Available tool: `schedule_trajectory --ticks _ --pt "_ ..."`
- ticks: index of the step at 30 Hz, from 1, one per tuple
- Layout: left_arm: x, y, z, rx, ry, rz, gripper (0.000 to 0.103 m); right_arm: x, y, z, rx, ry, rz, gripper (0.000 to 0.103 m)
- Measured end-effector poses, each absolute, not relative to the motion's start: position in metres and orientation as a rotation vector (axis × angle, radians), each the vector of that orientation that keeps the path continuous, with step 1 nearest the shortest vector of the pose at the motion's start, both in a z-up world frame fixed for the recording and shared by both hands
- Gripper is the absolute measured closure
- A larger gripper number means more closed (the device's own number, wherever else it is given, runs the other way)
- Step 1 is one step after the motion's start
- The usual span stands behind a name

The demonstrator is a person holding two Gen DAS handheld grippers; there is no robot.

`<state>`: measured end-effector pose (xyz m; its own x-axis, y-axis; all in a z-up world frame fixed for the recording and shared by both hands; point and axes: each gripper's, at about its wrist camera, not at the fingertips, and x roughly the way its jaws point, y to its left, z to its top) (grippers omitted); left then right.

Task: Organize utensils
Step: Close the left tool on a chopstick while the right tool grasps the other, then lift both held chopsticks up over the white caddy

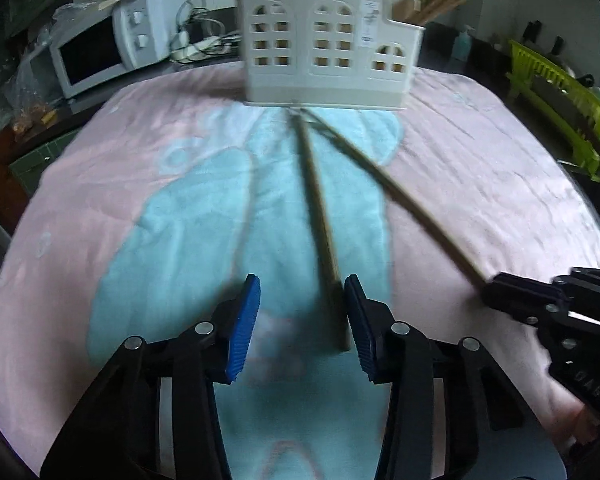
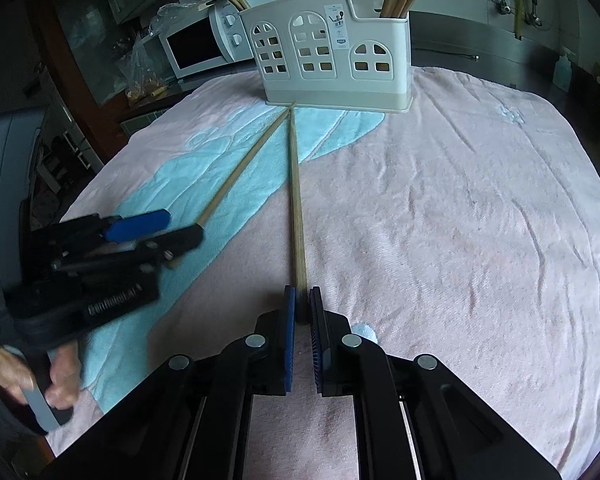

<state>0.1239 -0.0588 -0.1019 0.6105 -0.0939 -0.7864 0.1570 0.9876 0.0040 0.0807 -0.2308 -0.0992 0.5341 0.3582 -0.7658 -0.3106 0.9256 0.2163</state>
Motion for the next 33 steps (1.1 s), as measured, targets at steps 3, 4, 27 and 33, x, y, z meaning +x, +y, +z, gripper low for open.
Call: schedule_trajectory --ticks 3,4,27,33 --pt "0.128 -0.04 -0.101 0.055 0.905 -0.121 0.059 0.08 -0.229 -0.099 0.05 0.921 0.396 0.095" --pt "0.129 -0.034 -0.101 0.038 0.904 -0.12 0.059 0.079 -0.227 -0.099 0.041 0.918 0.393 0.094" --pt "0.137 -0.046 -0.1 0.066 0.88 -0.232 0.096 0.083 -0.209 -0.097 -0.06 0.882 0.309 0.096" --pt "0.129 -0.036 -0.083 0.032 0.833 -0.269 0.097 0.074 -0.215 -0.071 -0.048 0.82 0.312 0.096"
